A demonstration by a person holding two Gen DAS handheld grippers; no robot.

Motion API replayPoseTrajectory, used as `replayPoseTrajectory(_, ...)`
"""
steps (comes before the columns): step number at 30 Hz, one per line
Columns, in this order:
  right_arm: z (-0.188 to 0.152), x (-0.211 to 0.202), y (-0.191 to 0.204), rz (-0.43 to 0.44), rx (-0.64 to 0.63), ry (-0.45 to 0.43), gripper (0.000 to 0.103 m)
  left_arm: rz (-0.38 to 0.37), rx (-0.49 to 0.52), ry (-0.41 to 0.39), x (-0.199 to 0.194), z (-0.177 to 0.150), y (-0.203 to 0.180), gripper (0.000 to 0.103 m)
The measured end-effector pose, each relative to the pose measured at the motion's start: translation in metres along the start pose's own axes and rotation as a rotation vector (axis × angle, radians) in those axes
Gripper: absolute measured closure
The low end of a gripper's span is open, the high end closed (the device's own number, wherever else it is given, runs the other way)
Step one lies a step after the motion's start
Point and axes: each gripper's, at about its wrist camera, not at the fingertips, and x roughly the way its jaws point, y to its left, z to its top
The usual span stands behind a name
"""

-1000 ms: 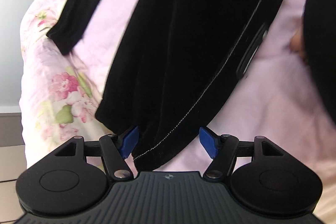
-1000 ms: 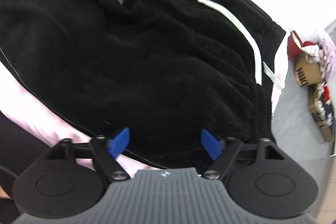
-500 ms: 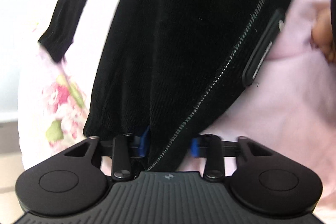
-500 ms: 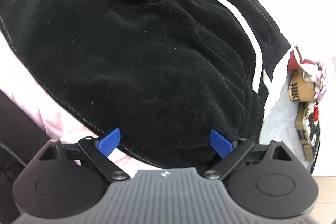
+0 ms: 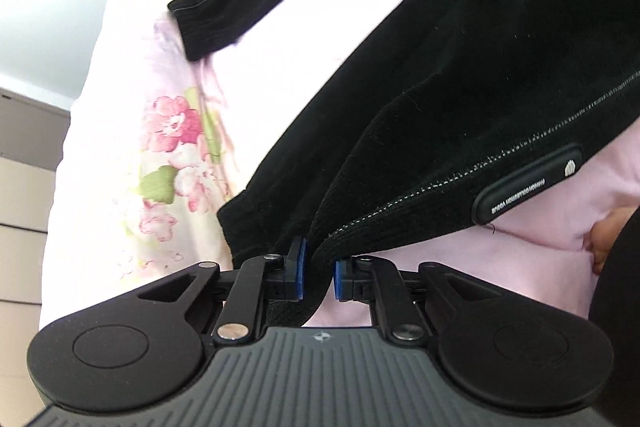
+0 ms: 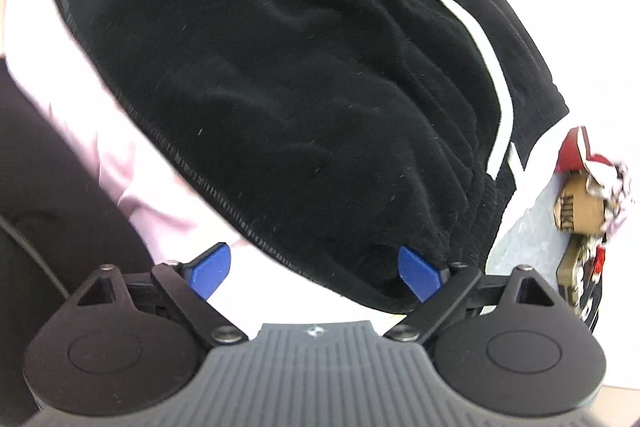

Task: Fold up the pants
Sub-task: 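Grasp the pants leg hem with the left tool while the right tool grasps the waistband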

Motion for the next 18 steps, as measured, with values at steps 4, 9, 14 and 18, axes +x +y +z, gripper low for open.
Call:
replayPoseTrajectory(4,-0.003,0.006,0.004,-0.018,-0.051,-0.014,0.027,0.003,-0.054,0.008,-0.011,0.003,0.003,0.089)
replayPoseTrajectory(9,-0.003,0.031,0.006,-0.02,-0.081,0.019,0.029,0.027,-0.08,0.013,-0.017,0.01,0.006,0.089)
replayPoseTrajectory(14,-0.004,0.043,0.015,-0.043,-0.093,-0.003,0.041,0.041,-0.099,0.01,-0.02,0.017,0.011,0.089)
replayPoseTrajectory(18,-0.006,0.029,0.018,-0.128,-0.099,-0.053,0.086,0.054,-0.105,0.006,-0.026,0.017,0.011,0.089)
